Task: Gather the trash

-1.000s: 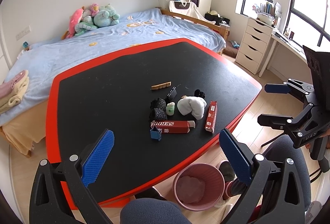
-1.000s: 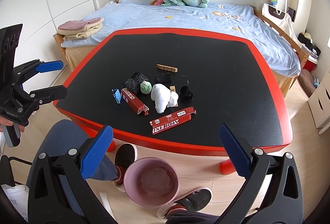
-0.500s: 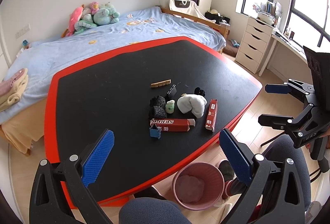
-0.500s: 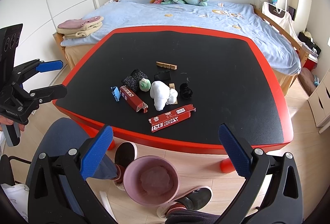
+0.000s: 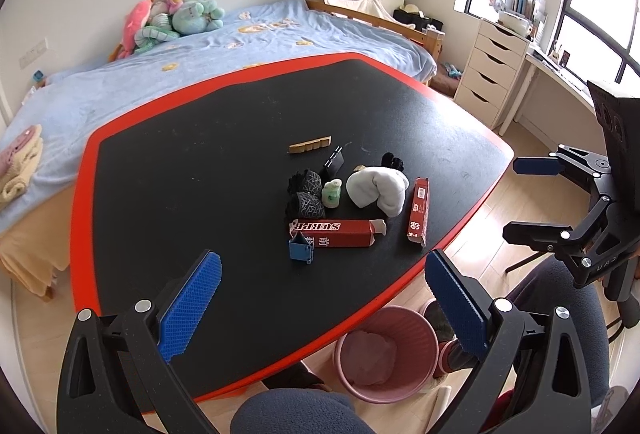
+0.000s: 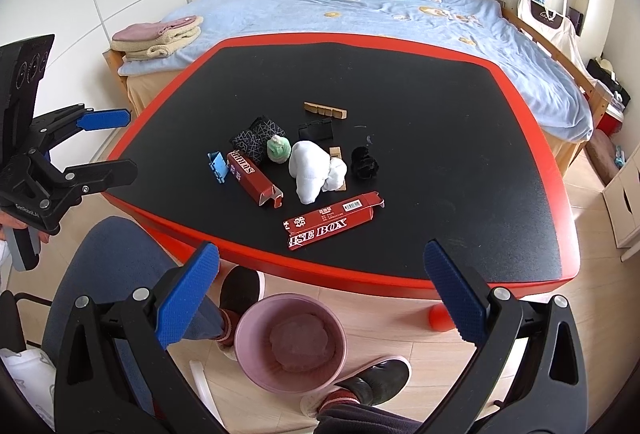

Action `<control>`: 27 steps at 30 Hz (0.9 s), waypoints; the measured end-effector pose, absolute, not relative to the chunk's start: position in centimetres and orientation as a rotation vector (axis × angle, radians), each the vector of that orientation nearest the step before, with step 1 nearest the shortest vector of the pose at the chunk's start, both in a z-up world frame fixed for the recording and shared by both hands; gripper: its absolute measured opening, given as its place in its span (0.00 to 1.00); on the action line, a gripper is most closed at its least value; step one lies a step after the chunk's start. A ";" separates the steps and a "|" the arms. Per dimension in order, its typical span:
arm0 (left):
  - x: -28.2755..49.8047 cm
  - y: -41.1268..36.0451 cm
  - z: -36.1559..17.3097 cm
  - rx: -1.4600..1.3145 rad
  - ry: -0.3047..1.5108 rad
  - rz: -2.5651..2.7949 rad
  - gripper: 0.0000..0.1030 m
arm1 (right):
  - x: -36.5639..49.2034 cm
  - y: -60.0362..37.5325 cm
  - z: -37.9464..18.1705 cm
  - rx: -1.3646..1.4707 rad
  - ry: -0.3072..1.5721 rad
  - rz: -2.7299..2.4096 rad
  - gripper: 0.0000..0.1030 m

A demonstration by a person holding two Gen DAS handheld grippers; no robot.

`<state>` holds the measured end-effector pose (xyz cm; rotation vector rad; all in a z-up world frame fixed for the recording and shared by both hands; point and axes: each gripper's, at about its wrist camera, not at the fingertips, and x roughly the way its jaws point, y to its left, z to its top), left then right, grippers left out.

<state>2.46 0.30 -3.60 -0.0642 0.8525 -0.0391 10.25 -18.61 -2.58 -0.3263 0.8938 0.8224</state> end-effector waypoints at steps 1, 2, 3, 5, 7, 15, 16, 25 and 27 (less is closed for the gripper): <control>2.7 0.4 -3.8 -0.063 0.858 -0.046 0.95 | 10.5 -18.5 -2.8 -0.332 0.899 0.827 0.97; 3.0 0.5 -4.0 -0.063 0.865 -0.053 0.95 | 10.7 -18.3 -3.1 -0.337 0.905 0.832 0.97; 3.3 0.7 -4.3 -0.063 0.873 -0.061 0.95 | 10.9 -18.2 -3.3 -0.342 0.912 0.835 0.97; 3.9 0.9 -4.8 -0.063 0.889 -0.078 0.95 | 11.4 -17.9 -3.9 -0.352 0.926 0.844 0.97; 4.5 1.2 -5.4 -0.059 0.909 -0.092 0.95 | 11.9 -17.5 -4.4 -0.364 0.940 0.855 0.97; 6.5 2.0 -7.5 -0.056 0.972 -0.144 0.95 | 13.6 -16.2 -6.9 -0.411 0.991 0.896 0.97; 6.7 2.1 -7.8 -0.055 0.978 -0.151 0.95 | 13.8 -16.1 -7.3 -0.414 0.996 0.900 0.97; 8.1 2.7 -9.6 -0.053 1.012 -0.191 0.88 | 15.0 -15.1 -9.3 -0.439 1.037 0.915 0.97; 8.3 2.9 -9.9 -0.053 1.021 -0.194 0.85 | 15.2 -15.0 -9.6 -0.443 1.042 0.919 0.97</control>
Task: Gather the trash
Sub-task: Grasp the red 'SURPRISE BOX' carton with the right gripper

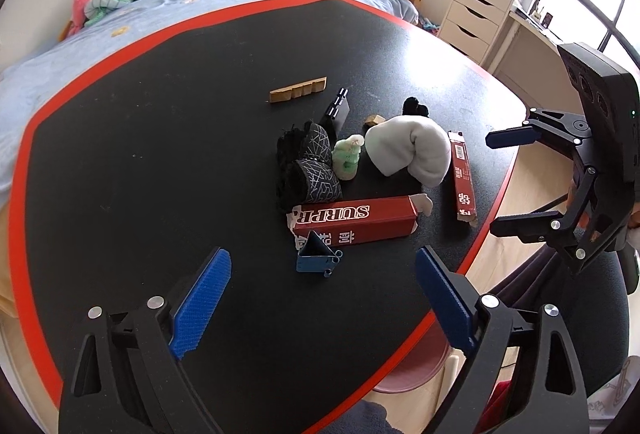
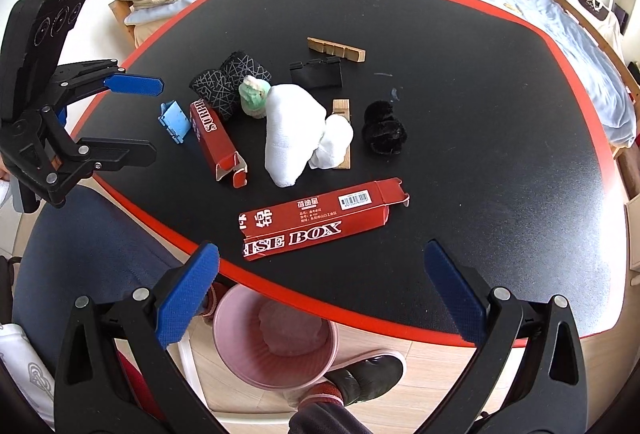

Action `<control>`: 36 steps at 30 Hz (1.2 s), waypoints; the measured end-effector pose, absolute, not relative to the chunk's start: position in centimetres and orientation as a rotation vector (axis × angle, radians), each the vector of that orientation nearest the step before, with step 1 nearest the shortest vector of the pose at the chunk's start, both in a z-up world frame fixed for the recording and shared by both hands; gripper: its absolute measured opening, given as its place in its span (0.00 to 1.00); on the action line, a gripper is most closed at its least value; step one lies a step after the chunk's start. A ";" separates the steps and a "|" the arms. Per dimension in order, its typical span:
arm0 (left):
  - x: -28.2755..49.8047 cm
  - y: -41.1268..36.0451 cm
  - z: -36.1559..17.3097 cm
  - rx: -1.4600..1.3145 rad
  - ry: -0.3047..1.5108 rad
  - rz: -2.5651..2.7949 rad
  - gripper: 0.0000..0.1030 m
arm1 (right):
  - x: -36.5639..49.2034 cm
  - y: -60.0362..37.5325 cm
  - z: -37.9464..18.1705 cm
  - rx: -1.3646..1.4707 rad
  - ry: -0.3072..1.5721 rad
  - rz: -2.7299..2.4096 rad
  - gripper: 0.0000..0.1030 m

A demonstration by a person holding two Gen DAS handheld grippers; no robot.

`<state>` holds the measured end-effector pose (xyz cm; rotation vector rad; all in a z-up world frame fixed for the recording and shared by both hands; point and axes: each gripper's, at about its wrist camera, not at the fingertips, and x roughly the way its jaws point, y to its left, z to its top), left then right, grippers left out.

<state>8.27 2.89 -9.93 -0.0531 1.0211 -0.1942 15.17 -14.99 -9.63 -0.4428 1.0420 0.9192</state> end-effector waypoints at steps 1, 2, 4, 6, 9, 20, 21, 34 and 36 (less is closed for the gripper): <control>8.4 3.0 -10.1 -0.051 1.022 -0.194 0.83 | 15.2 -14.9 -9.8 -0.445 1.043 0.921 0.97; 8.6 3.0 -10.3 -0.048 1.022 -0.195 0.81 | 15.3 -14.9 -9.9 -0.448 1.043 0.923 0.97; 8.7 3.1 -10.5 -0.047 1.027 -0.200 0.75 | 15.5 -14.8 -10.2 -0.455 1.046 0.925 0.97; 8.9 3.1 -10.7 -0.044 1.031 -0.206 0.70 | 15.6 -14.7 -10.4 -0.458 1.046 0.930 0.97; 9.1 3.2 -11.2 -0.036 1.038 -0.217 0.62 | 15.9 -14.6 -10.6 -0.463 1.042 0.943 0.97; 9.7 3.6 -11.2 -0.018 1.034 -0.227 0.25 | 16.3 -13.4 -11.0 -0.500 0.991 0.964 0.97; 9.8 3.6 -11.3 -0.017 1.034 -0.226 0.21 | 16.3 -13.4 -11.0 -0.500 0.986 0.967 0.97; 9.2 3.7 -11.3 -0.046 1.030 -0.214 0.20 | 16.0 -13.9 -11.0 -0.486 0.938 0.993 0.88; 9.1 3.8 -11.3 -0.050 1.029 -0.211 0.20 | 16.1 -13.9 -10.9 -0.486 0.937 0.994 0.85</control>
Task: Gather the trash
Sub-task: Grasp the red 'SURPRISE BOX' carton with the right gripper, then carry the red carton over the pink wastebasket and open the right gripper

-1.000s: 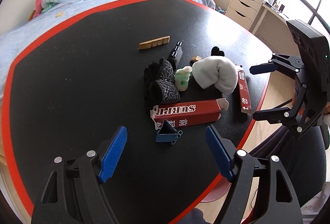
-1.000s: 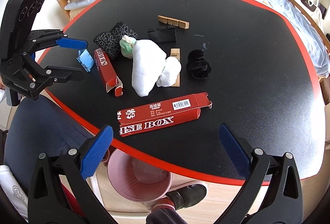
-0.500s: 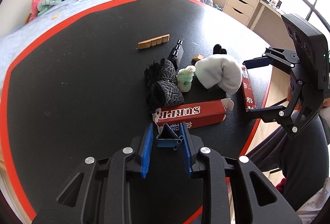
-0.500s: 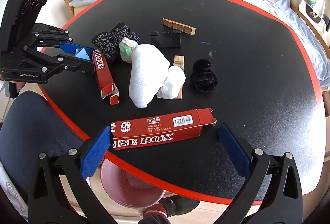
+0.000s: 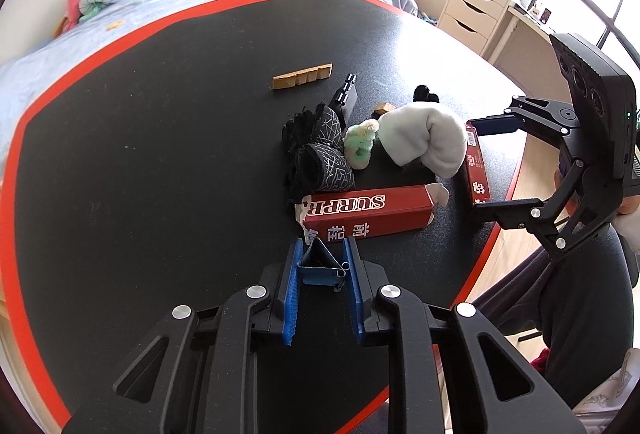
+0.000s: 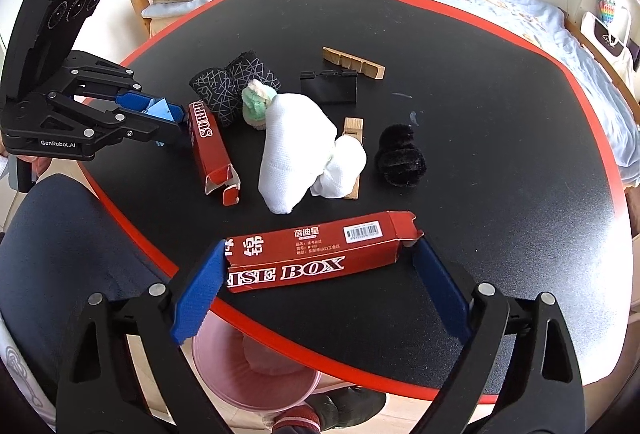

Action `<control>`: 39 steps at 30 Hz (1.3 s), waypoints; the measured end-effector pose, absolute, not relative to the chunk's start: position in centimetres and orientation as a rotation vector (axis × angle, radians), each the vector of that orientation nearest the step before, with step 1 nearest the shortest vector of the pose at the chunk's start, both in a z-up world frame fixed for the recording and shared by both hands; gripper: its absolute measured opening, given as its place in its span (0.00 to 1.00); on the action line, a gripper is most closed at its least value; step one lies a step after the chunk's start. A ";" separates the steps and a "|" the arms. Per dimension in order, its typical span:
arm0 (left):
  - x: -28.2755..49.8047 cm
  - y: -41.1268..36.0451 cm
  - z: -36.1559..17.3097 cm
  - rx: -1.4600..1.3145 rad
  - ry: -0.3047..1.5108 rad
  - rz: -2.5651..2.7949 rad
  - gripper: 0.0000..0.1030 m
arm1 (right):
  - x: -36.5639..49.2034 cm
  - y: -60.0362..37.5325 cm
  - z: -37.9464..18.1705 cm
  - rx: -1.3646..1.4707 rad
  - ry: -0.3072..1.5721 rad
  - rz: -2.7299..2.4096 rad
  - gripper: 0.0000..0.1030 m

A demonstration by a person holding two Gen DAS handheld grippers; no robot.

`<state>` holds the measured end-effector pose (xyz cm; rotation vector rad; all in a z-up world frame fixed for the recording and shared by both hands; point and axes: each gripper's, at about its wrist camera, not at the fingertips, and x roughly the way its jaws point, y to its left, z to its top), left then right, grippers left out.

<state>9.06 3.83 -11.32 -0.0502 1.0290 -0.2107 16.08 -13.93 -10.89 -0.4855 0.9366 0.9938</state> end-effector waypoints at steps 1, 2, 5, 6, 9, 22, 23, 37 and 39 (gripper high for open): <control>9.0 3.8 -11.3 -0.051 1.029 -0.209 0.20 | 16.1 -14.0 -10.8 -0.486 0.932 0.991 0.80; 9.0 3.8 -11.3 -0.052 1.028 -0.208 0.20 | 16.2 -14.0 -10.8 -0.490 0.927 0.984 0.79; 8.8 3.8 -11.2 -0.054 1.024 -0.206 0.20 | 16.4 -14.1 -10.6 -0.477 0.932 0.988 0.78; 8.8 3.9 -11.2 -0.054 1.021 -0.206 0.20 | 16.5 -14.1 -10.6 -0.476 0.931 0.988 0.78; 8.6 3.9 -10.8 -0.056 1.011 -0.205 0.20 | 16.4 -14.2 -10.6 -0.463 0.927 0.988 0.78; 6.6 2.6 -7.5 -0.052 0.960 -0.226 0.20 | 14.3 -16.0 -7.0 -0.418 0.874 0.959 0.78; 6.5 2.4 -7.3 -0.051 0.957 -0.227 0.20 | 13.9 -16.2 -6.7 -0.417 0.872 0.957 0.78; 2.8 -2.0 -5.1 -0.032 0.938 -0.287 0.20 | 7.0 -20.3 -3.9 -0.401 0.867 0.964 0.78; 2.3 -2.7 -5.1 -0.031 0.942 -0.300 0.20 | 6.0 -20.9 -4.0 -0.398 0.877 0.969 0.78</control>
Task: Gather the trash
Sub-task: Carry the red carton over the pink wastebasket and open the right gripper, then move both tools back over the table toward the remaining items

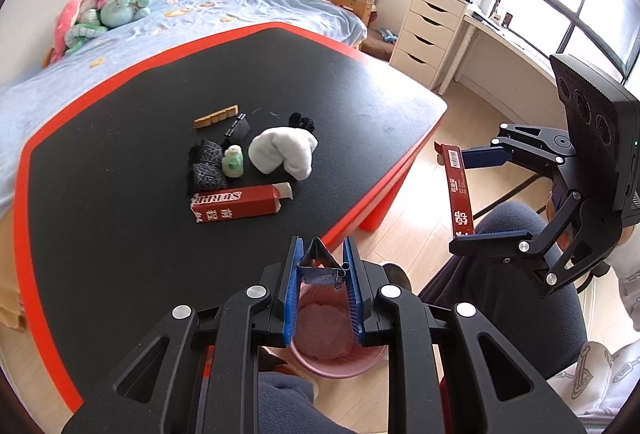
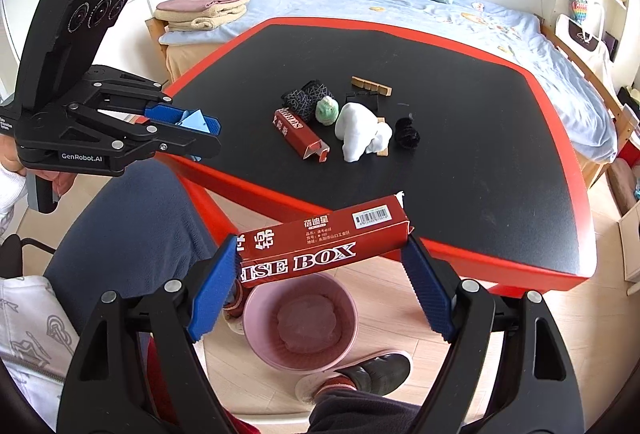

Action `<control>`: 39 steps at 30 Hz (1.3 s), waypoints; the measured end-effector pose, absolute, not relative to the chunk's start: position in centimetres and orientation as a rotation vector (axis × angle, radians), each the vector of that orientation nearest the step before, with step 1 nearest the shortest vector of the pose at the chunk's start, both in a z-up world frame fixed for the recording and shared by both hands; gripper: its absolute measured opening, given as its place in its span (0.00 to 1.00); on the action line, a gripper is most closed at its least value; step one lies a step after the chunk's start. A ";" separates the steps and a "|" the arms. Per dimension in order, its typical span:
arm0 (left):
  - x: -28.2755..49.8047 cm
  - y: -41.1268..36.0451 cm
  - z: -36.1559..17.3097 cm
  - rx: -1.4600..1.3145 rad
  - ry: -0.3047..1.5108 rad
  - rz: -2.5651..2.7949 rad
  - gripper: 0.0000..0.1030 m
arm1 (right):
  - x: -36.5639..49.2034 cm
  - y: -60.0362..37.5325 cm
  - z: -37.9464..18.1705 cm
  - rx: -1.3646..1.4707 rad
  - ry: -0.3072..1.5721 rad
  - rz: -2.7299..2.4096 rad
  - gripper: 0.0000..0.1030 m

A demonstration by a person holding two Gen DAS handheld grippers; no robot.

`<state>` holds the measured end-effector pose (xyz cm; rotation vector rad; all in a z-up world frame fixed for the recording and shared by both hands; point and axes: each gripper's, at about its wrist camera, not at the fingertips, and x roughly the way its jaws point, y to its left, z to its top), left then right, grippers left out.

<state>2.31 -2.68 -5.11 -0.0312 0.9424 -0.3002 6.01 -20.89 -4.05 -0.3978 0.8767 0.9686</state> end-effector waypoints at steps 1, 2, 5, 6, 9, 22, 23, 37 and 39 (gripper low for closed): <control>2.1 -3.0 -5.2 -0.029 0.945 -0.307 0.20 | 5.5 -21.2 -4.2 -0.396 0.883 0.971 0.78; 1.9 -3.4 -5.4 -0.026 0.949 -0.313 0.20 | 5.1 -21.4 -4.3 -0.397 0.890 0.971 0.78; 1.2 -4.6 -5.9 -0.021 0.959 -0.328 0.20 | 3.8 -22.0 -4.9 -0.400 0.905 0.979 0.78; 1.0 -5.0 -6.0 -0.019 0.963 -0.332 0.20 | 3.4 -22.1 -5.1 -0.400 0.910 0.981 0.78; 0.7 -5.7 -6.2 -0.013 0.967 -0.341 0.20 | 2.6 -22.3 -5.4 -0.400 0.919 0.986 0.78; 0.5 -6.6 -5.8 -0.016 0.941 -0.356 0.84 | 2.1 -22.8 -5.7 -0.424 0.933 1.000 0.91; 0.5 -6.5 -5.8 -0.017 0.939 -0.345 0.85 | 2.1 -22.8 -5.8 -0.425 0.935 0.998 0.91; 0.2 -4.4 -5.5 -0.052 0.934 -0.261 0.93 | 2.3 -23.1 -6.0 -0.393 0.947 0.974 0.92; 0.1 -4.1 -5.4 -0.056 0.931 -0.249 0.93 | 2.3 -23.1 -5.9 -0.390 0.946 0.971 0.93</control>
